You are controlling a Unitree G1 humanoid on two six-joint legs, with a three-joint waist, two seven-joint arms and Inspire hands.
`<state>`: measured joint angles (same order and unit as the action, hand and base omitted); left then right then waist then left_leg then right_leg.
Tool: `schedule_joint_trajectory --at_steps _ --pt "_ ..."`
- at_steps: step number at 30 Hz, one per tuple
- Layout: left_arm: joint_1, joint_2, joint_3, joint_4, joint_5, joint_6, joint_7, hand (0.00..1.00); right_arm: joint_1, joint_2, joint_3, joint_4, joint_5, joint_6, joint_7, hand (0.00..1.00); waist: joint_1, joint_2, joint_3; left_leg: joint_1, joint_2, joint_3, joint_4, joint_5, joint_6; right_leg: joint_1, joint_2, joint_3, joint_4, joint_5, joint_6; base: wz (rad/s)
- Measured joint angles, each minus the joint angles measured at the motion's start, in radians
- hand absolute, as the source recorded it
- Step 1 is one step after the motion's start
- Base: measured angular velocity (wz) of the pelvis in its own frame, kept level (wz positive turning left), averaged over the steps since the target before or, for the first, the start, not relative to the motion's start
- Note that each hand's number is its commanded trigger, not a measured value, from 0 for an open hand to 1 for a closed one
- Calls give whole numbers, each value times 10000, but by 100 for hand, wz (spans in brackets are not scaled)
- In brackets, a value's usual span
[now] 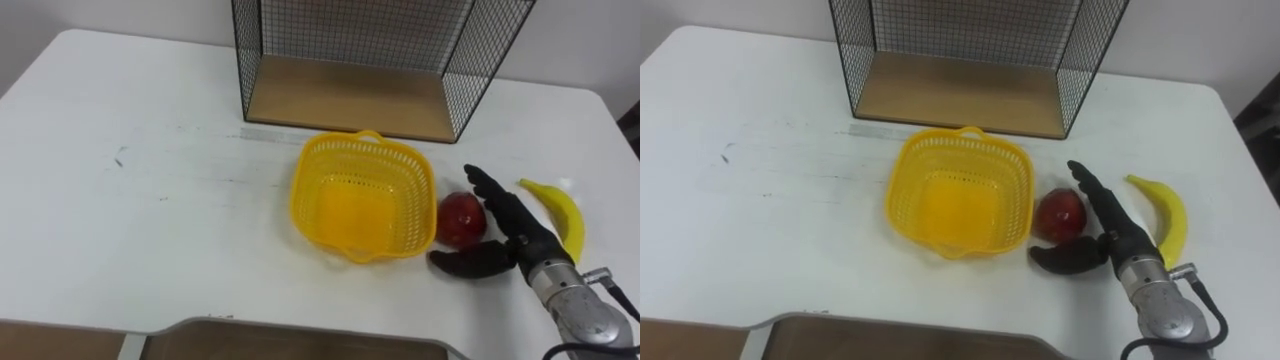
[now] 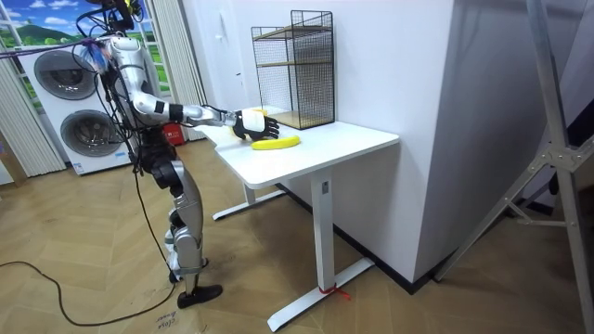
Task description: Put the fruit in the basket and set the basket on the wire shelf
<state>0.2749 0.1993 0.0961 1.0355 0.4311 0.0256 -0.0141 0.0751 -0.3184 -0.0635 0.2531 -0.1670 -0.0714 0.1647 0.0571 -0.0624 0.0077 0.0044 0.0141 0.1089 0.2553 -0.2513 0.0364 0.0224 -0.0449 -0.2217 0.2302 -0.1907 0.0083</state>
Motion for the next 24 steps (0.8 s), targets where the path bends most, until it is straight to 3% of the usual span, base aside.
schedule_joint_trajectory --at_steps 16,17,18,19,24 --pt "-105 4 24 22 94 255 -203 0 -519 -71 34 876 207 62 378 0 62 -52 -80 -110 14 -108 238 -4 -1 -7 7 -42 96 3 -8 0" --pt "-106 3 23 22 94 292 -203 0 -524 -71 34 877 202 79 388 12 61 -52 -80 -127 14 -126 270 -6 -1 -4 6 -43 98 3 -9 6" --pt "-110 5 23 23 93 370 -203 0 -525 -72 32 876 161 92 404 36 56 -61 -84 -157 9 -159 307 -9 -1 -9 4 -46 98 1 -11 7" --pt "-109 7 24 23 93 401 -203 0 -526 -72 22 876 153 107 416 100 55 -71 -91 -186 5 -178 338 -9 -1 -16 1 -59 94 -2 -13 6" --pt "-87 7 26 14 95 418 -200 0 -658 -93 -217 939 74 329 321 100 49 -143 -140 -247 -26 -266 374 -7 1 -16 -30 -137 90 -8 -9 5"
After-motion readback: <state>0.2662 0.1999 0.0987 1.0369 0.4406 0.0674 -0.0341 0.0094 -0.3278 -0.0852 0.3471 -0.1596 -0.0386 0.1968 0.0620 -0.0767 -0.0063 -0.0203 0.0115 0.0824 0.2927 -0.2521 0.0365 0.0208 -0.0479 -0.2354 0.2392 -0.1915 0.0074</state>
